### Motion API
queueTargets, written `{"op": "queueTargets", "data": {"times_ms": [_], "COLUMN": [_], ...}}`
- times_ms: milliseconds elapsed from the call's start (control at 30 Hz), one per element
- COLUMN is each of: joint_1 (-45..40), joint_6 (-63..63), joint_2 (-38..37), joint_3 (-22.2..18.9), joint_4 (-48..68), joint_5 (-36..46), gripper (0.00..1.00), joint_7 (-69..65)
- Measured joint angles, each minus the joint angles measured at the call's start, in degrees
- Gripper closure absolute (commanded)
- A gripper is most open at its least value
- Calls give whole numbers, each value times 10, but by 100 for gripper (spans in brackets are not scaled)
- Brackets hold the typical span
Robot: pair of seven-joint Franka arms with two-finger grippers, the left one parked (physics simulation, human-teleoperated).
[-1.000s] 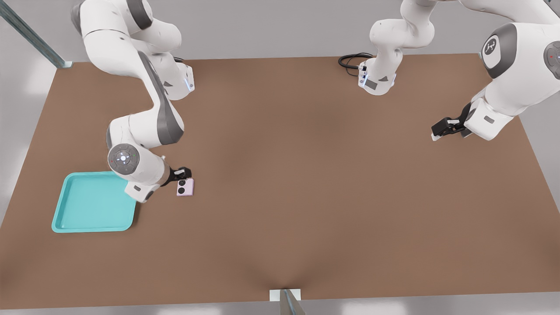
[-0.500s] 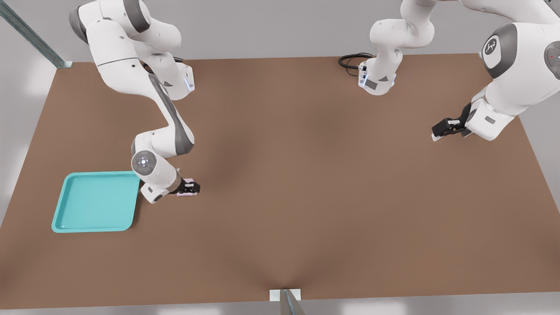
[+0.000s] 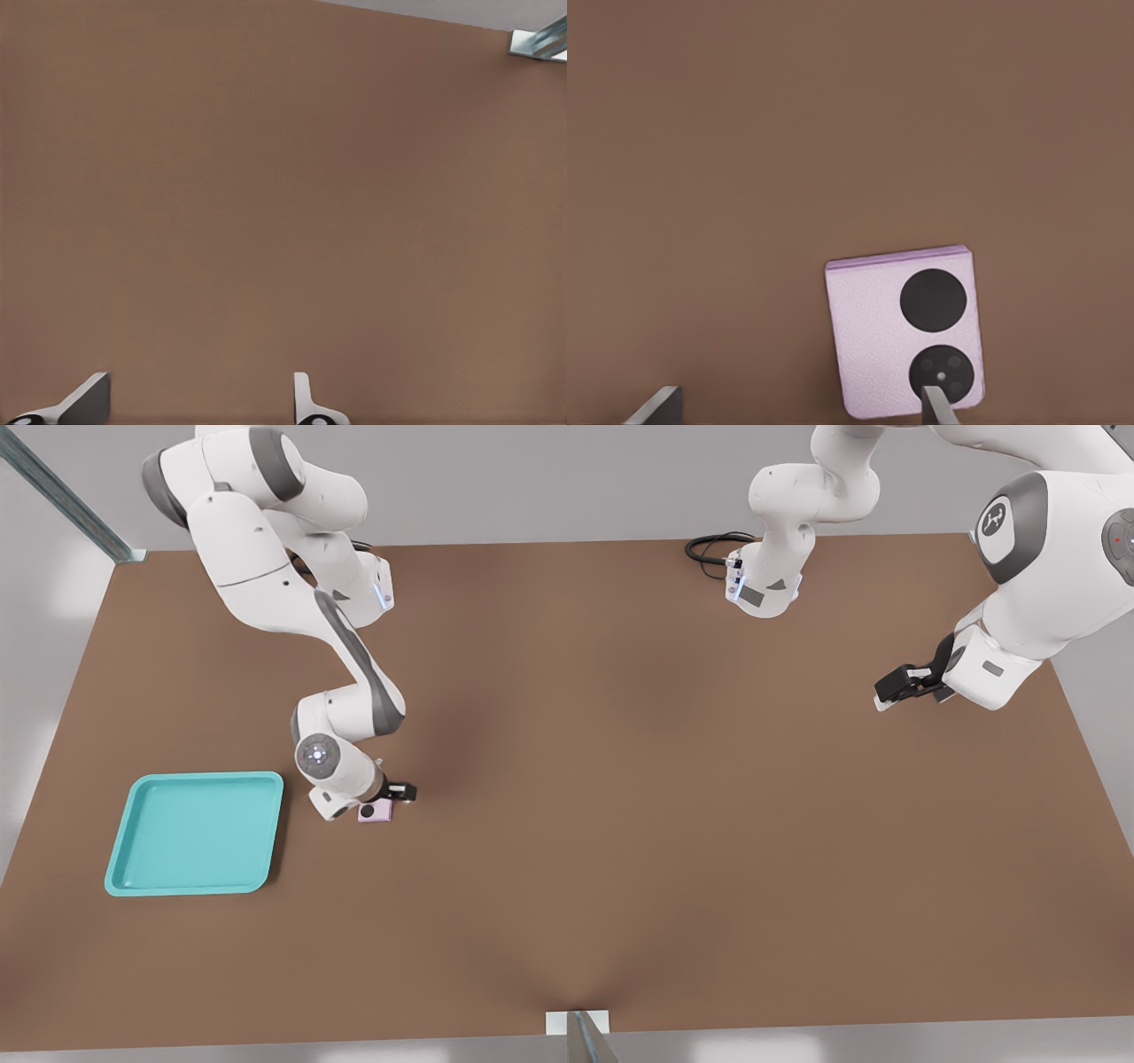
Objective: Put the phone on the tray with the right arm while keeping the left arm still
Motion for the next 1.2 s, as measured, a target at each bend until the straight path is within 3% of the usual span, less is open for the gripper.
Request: {"op": "queueTargets", "data": {"times_ms": [1200], "joint_1": [-28], "joint_6": [49], "joint_2": [40], "joint_3": [0], "joint_4": [-1], "joint_5": [-13], "gripper": [0], "joint_7": [-3]}}
